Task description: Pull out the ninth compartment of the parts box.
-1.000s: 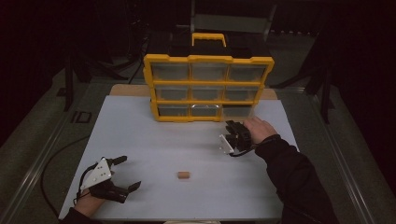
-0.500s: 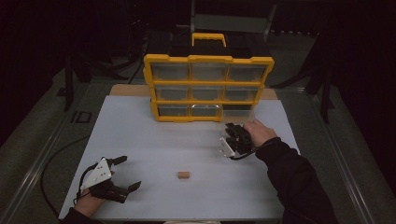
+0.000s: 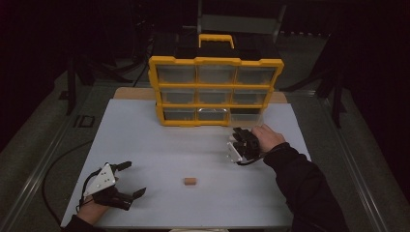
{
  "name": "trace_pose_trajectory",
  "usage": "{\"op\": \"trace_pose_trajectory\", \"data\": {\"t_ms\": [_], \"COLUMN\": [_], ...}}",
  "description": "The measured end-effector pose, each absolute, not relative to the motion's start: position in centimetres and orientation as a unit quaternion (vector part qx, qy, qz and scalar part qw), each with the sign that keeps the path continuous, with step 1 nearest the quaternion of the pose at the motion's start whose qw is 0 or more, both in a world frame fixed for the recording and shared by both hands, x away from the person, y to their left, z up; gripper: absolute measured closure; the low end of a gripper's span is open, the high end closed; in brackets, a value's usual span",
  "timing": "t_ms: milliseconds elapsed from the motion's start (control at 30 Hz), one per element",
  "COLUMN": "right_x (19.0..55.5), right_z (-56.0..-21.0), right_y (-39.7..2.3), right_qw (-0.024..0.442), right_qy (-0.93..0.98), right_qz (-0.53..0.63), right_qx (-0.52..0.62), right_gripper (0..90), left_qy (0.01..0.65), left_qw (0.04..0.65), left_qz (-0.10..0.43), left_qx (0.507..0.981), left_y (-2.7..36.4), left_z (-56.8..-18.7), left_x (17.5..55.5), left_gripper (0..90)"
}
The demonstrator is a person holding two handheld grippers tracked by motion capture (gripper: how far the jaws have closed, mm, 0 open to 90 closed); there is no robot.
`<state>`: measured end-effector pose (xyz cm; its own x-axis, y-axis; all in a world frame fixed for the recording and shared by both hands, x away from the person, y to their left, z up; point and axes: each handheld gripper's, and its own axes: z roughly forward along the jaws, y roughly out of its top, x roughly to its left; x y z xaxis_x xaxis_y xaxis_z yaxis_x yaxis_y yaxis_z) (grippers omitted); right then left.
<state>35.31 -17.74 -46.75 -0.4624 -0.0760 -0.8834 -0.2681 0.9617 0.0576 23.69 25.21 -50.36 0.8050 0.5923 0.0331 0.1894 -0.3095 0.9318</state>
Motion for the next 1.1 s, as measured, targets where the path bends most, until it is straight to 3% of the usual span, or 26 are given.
{"op": "trace_pose_trajectory", "data": {"t_ms": [100, 167, 333, 467, 733, 833, 1100], "right_x": [35.5, 35.5, 35.7, 36.0, 36.6, 37.4, 37.9], "right_z": [-46.7, -46.5, -45.7, -45.1, -43.3, -42.2, -41.6], "right_y": [-17.6, -17.4, -17.1, -17.3, -18.4, -19.4, -20.7], "right_qw": [0.521, 0.522, 0.515, 0.497, 0.468, 0.426, 0.376], "right_qy": [0.844, 0.844, 0.847, 0.854, 0.842, 0.832, 0.812], "right_qz": [0.094, 0.103, 0.129, 0.155, 0.246, 0.313, 0.380], "right_qx": [-0.088, -0.074, -0.036, 0.007, 0.104, 0.172, 0.234], "right_gripper": [47.0, 37.2, 23.4, 17.4, 17.3, 14.1, 11.2], "left_qy": [0.248, 0.248, 0.247, 0.247, 0.247, 0.247, 0.247], "left_qw": [0.531, 0.532, 0.532, 0.532, 0.534, 0.535, 0.536], "left_qz": [0.189, 0.189, 0.187, 0.188, 0.186, 0.186, 0.186], "left_qx": [0.788, 0.788, 0.788, 0.788, 0.787, 0.786, 0.786], "left_y": [25.2, 25.2, 25.2, 25.2, 25.2, 25.3, 25.3], "left_z": [-50.3, -50.3, -50.4, -50.4, -50.3, -50.3, -50.3], "left_x": [23.7, 23.7, 23.7, 23.7, 23.7, 23.6, 23.7], "left_gripper": [0.0, 0.0, 0.0, 0.0, 0.0, 0.0, 0.0]}}
